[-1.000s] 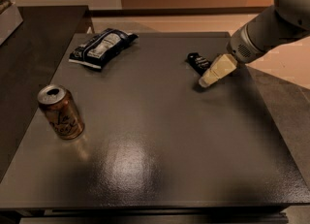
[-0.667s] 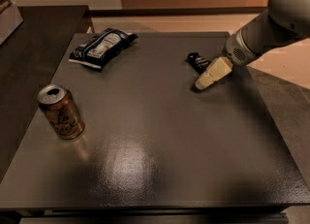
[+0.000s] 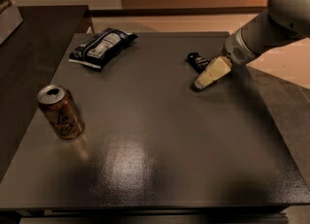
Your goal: Move rxbar chocolate near orange can
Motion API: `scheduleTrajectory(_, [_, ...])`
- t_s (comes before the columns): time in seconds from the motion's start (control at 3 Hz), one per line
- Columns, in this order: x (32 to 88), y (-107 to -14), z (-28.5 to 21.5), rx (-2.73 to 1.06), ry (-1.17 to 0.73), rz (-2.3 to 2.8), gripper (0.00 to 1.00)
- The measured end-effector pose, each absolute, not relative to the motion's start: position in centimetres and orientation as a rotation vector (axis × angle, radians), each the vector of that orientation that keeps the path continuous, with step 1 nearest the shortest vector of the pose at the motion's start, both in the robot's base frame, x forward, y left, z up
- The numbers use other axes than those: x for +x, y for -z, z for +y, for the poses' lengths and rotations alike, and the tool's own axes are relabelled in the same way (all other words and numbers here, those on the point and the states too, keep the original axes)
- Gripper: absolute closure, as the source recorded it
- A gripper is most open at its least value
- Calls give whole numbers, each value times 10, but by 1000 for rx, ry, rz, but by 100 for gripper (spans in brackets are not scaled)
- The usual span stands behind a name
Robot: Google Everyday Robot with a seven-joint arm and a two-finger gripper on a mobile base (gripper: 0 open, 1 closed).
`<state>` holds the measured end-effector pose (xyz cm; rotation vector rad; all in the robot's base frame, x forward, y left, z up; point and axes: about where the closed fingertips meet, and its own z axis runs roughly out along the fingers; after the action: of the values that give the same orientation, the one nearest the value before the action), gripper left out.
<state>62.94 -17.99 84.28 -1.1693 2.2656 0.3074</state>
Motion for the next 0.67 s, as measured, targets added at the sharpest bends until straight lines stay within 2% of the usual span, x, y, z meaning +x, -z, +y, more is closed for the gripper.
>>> scheduleTrajectory(0.33, [631,-840,-181,-1168,-315,2271,21])
scheduleTrajectory(0.67, [632,-834,-181,-1169,-317,2278,42])
